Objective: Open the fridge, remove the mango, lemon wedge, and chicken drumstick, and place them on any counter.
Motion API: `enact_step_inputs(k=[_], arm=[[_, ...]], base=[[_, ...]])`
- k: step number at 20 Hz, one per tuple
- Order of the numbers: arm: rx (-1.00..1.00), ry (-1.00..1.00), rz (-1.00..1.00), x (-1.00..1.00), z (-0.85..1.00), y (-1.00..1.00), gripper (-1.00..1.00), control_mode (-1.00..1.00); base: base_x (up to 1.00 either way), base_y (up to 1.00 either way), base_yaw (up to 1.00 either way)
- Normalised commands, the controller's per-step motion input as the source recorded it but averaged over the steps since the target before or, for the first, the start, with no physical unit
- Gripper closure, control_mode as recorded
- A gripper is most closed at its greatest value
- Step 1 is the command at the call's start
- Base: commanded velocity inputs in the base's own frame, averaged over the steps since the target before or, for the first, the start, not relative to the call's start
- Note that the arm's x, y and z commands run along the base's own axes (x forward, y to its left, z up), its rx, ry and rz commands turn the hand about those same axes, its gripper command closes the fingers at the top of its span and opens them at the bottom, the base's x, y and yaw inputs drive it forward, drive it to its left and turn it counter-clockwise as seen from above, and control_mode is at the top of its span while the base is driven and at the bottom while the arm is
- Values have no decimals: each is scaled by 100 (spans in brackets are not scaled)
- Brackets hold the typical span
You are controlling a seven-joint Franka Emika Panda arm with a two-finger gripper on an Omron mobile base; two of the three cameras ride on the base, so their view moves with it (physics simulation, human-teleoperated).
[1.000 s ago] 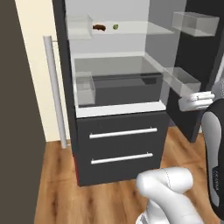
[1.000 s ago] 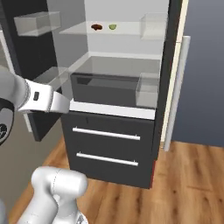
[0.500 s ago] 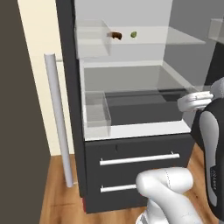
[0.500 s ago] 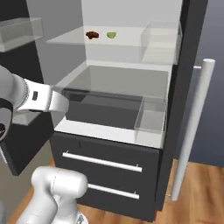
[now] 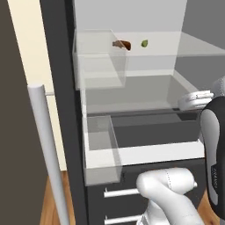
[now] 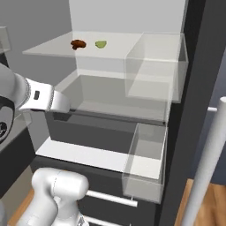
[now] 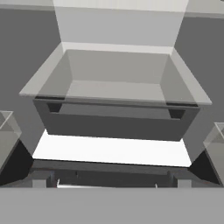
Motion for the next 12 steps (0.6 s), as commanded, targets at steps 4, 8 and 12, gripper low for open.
enact_step_inputs(k=[4, 8, 12], arm=[[0, 0, 0, 0, 0, 0, -100, 100], [0, 0, 0, 0, 0, 0, -100, 100], [0, 0, 0, 0, 0, 0, -100, 100]], base=[[20, -2, 0], [26, 0, 0], [80, 0, 0]])
